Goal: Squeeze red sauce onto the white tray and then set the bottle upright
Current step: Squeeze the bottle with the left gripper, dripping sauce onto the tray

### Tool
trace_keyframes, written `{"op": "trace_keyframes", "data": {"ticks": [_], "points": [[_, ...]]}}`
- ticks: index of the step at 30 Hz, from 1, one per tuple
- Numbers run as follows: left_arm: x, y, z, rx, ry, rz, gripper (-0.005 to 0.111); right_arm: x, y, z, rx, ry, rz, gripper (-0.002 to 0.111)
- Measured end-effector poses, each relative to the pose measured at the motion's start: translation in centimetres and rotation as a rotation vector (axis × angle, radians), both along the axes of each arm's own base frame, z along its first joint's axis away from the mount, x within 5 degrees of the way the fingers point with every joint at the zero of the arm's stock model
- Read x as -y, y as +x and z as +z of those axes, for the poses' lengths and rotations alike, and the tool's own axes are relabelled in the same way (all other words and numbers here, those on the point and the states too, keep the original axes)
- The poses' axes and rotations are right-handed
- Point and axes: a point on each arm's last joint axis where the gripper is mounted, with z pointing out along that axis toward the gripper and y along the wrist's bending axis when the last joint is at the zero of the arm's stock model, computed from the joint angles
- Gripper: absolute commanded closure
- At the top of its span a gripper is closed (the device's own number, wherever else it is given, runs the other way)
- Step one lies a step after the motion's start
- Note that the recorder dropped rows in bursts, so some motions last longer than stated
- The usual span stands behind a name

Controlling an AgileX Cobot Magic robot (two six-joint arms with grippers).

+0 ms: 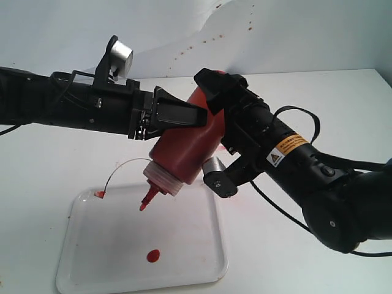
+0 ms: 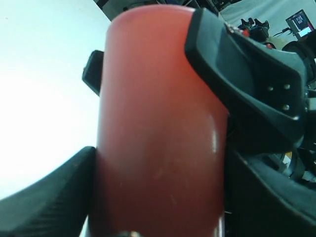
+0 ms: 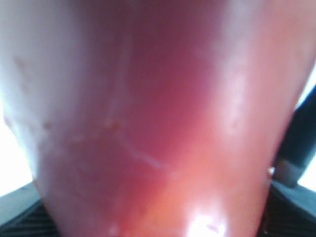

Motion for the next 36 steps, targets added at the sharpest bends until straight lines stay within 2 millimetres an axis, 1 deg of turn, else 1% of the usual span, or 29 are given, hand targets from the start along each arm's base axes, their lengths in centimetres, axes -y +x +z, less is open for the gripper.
{"op": "trace_keyframes", "data": {"ticks": [32, 34, 36], "points": [[-0.01, -0.06, -0.03, 0.001, 0.019, -0.018, 0.107, -0.1, -0.06, -0.1, -0.006, -0.004, 0.004, 0.108], [-0.01, -0.06, -0.03, 0.001, 0.019, -0.018, 0.104, -0.1, -0.06, -0.11, -0.007, -0.004, 0.003, 0.108], [-0.01, -0.06, -0.03, 0.001, 0.019, -0.018, 0.095, -0.1, -0.06, -0.11, -0.007, -0.004, 0.003, 0.108]]}}
